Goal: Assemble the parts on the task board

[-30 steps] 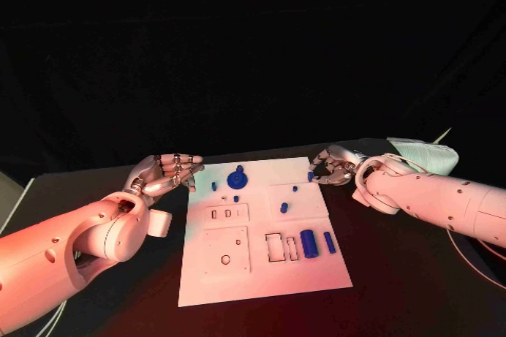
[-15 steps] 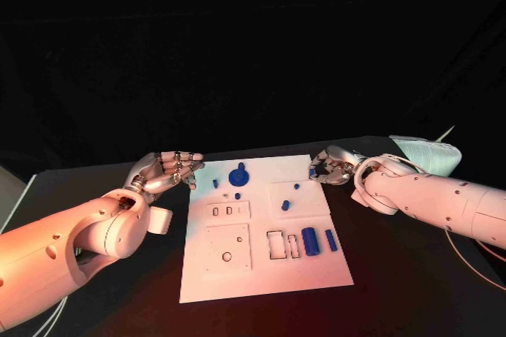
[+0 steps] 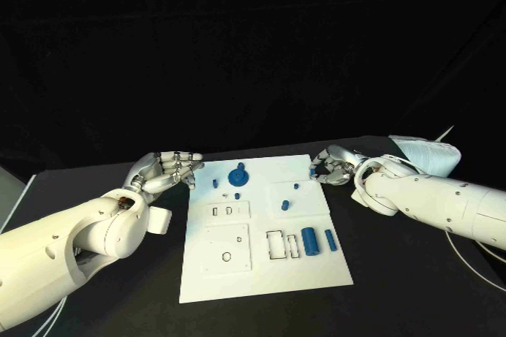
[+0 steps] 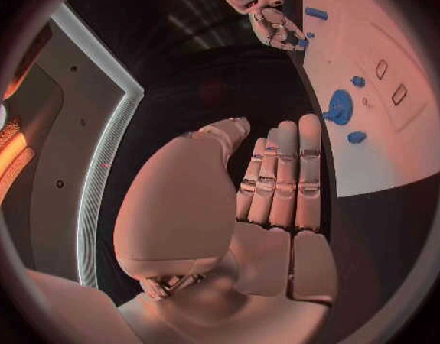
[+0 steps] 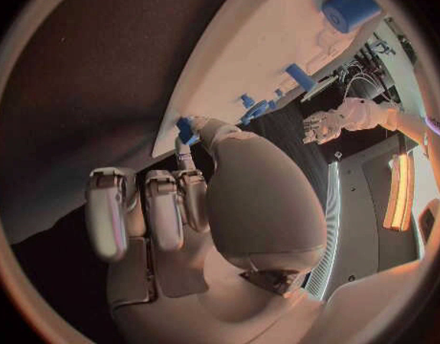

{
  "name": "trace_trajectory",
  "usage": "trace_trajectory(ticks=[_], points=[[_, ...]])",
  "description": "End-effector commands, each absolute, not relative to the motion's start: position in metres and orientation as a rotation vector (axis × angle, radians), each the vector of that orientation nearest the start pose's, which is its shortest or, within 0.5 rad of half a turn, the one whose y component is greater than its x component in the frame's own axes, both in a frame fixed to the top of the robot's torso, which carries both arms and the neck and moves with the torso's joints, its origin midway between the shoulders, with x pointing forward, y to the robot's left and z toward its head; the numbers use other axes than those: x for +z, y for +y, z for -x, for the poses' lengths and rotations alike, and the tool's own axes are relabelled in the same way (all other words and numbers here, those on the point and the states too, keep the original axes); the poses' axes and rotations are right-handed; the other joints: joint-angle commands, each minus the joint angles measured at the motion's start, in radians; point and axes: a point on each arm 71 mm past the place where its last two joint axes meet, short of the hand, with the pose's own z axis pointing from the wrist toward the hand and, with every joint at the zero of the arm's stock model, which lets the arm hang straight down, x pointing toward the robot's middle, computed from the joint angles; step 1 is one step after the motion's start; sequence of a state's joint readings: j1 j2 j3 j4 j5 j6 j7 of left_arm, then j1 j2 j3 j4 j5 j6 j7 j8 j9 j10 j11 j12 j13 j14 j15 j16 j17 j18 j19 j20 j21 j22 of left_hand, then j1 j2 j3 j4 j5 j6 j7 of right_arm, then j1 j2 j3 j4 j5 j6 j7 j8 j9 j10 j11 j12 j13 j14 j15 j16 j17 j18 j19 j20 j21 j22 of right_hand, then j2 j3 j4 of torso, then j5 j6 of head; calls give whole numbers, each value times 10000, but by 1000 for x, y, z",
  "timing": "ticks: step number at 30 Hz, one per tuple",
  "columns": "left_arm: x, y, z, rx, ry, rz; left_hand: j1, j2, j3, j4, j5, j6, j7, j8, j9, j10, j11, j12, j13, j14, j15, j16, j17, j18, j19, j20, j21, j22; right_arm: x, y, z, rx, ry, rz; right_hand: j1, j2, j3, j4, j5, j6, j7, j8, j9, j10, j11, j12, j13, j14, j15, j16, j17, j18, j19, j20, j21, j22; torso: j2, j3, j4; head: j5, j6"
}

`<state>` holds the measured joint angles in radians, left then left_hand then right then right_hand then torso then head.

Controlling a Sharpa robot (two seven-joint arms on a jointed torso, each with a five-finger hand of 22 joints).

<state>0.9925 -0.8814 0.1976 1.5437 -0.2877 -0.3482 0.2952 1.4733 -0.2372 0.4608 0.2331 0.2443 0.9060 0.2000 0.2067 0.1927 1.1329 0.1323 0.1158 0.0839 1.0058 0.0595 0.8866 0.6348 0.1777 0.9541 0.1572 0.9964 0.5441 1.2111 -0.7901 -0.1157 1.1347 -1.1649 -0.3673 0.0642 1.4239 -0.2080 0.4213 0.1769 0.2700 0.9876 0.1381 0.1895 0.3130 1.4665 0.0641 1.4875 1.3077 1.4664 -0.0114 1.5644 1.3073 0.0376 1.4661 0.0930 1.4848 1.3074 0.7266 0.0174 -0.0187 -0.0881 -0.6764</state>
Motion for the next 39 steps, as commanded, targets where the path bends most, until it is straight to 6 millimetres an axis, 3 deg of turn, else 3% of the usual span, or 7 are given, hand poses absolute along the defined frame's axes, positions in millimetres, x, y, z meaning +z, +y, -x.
trace_trajectory(ticks=[1, 12, 18, 24, 30, 34, 39], points=[[-189, 226, -479, -14581, 14351, 9956, -47, 22, -5, -45, -47, -43, 16, 50, 9, -83, 13, 16, 3, 87, 9, 59, 9, 71, -8, -29, 69, 9, -216, -296, -535, 5627, 16070, -1562, -3, 117, 67, 4, 58, 115, -16, 67, 16, 357, -98, 76, 1999, 1044, -87, 64, 2635, -137, 685, -109, 47, 1785, 6, -5, -1, 19, 8], [-190, 226, -480, -14555, 14365, 9975, -51, 30, -3, -42, -46, -43, 19, 55, 12, -86, 14, 23, 6, 86, 10, 64, 8, 71, -8, -28, 75, 10, -195, -273, -524, 5974, 14881, -2204, -77, 150, 125, 2, 50, 180, -34, 136, 37, 362, -119, 78, 2000, 1044, -97, 64, 2635, -134, 682, -123, 35, 1774, -6, -24, -2, 124, 34], [-191, 226, -481, -14518, 14363, 10006, -52, 45, 4, -41, -44, -42, 19, 62, 16, -86, 13, 32, 9, 85, 11, 69, 7, 71, -9, -27, 82, 12, -186, -228, -513, 6496, 15033, -2092, -139, 137, 133, 6, -12, 179, -29, 155, 42, 356, -116, 70, 1995, 1044, -96, 64, 2635, -131, 679, -127, 23, 1763, -39, -42, -28, 375, 17], [-192, 223, -483, -14533, 14387, 10040, -53, 52, 6, -40, -45, -36, 16, 69, 21, -80, 11, 42, 13, 84, 10, 73, 7, 72, -9, -26, 87, 13, -189, -179, -500, 6908, 15627, -1888, -152, 147, 158, -3, -31, 167, -23, 162, 43, 322, -115, 30, 1962, 1044, -96, 64, 2635, -125, 671, -129, 3, 1743, -64, -125, 2, 514, -69], [-193, 221, -483, -14519, 14406, 10071, -49, 73, 13, -50, -47, -15, 4, 101, 39, 2, -12, 121, 44, 86, -2, 95, 6, 75, -12, -29, 110, 17, -197, -137, -488, 6967, 16133, -1479, -160, 145, 166, -7, -30, 149, -18, 157, 39, 338, -112, 48, 1977, 1044, -96, 64, 2635, -121, 666, -130, -10, 1729, -74, -128, -19, 651, -130], [-193, 221, -483, -14492, 14422, 10091, -44, 77, 11, -68, -50, -18, -14, 119, 52, 105, -41, 219, 85, 93, -22, 118, 4, 78, -12, -41, 134, 22, -204, -121, -483, 6865, 16353, -1180, -164, 145, 169, -8, -31, 146, -16, 157, 39, 339, -111, 49, 1978, 1044, -95, 64, 2635, -124, 671, -130, 0, 1740, -75, -167, 8, 731, -173], [-193, 220, -483, -14463, 14453, 10107, -46, 84, -1, -90, -54, -21, -44, 147, 72, 231, -85, 369, 152, 112, -54, 156, 3, 80, -9, -65, 170, 28, -213, -105, -477, 6645, 16662, -789, -201, 118, 166, -9, -46, 137, -11, 163, 39, 342, -105, 51, 1980, 1044, -92, 64, 2635, -118, 662, -130, -24, 1716, -58, -146, 11, 822, -210]])
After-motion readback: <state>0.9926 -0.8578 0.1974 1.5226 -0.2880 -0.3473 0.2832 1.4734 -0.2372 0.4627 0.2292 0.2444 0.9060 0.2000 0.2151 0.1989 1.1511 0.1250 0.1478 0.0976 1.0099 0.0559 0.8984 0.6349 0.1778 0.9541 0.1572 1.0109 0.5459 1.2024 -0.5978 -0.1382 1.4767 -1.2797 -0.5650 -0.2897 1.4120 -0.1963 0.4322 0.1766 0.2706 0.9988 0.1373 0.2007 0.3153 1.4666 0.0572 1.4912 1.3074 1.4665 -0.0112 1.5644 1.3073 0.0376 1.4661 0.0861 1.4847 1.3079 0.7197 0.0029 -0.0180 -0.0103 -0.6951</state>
